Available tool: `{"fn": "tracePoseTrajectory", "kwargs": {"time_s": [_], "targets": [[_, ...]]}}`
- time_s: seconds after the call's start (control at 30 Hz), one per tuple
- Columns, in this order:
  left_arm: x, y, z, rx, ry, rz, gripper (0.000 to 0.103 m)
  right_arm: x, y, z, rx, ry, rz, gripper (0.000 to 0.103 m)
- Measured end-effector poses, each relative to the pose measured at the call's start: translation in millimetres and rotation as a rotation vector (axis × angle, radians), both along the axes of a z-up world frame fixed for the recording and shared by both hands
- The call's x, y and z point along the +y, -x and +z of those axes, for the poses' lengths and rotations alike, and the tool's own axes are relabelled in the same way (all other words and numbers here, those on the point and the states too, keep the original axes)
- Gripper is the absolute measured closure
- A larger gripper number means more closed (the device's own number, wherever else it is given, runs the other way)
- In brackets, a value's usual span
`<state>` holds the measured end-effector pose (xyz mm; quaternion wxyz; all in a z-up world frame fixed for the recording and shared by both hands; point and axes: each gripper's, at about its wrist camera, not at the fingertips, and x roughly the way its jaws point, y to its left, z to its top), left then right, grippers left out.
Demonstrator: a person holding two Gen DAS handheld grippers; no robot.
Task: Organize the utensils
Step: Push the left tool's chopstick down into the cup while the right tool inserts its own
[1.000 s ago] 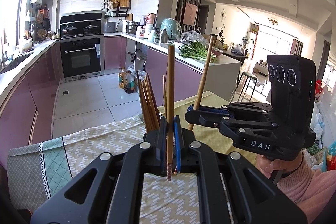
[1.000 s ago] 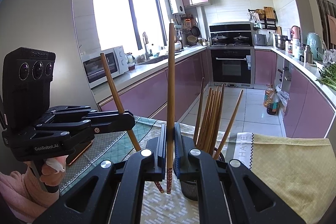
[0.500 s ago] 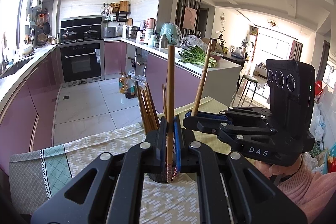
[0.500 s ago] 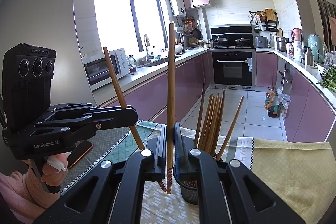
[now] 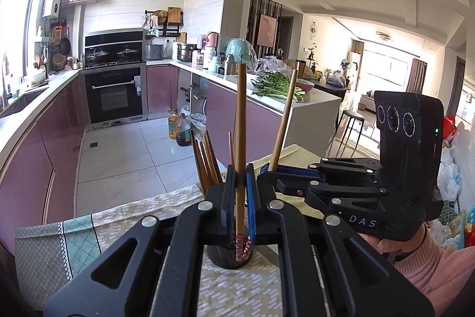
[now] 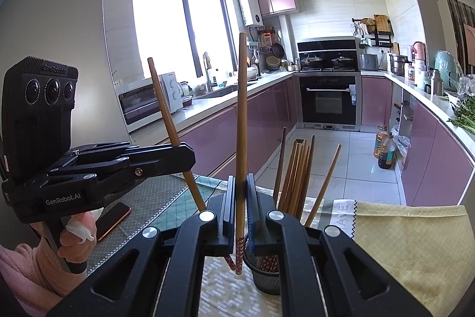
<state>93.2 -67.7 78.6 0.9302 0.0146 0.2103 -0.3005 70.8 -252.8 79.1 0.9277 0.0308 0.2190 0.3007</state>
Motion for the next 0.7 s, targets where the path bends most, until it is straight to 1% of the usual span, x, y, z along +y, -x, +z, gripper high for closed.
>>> {"fn": "tracePoseTrajectory", "kwargs": {"time_s": [0.4,0.7], "targets": [[-10.0,-5.1,7.2,-0.023,-0.006,-0.012,0.095,-0.6,1.9,2.4,-0.016,-0.003,-0.012,0.097],[-10.0,-6.9,7.8,-0.026,-0.006,-0.013,0.095,1.2,0.1,4.0,-0.017,-0.006,-0.021,0.097]]}}
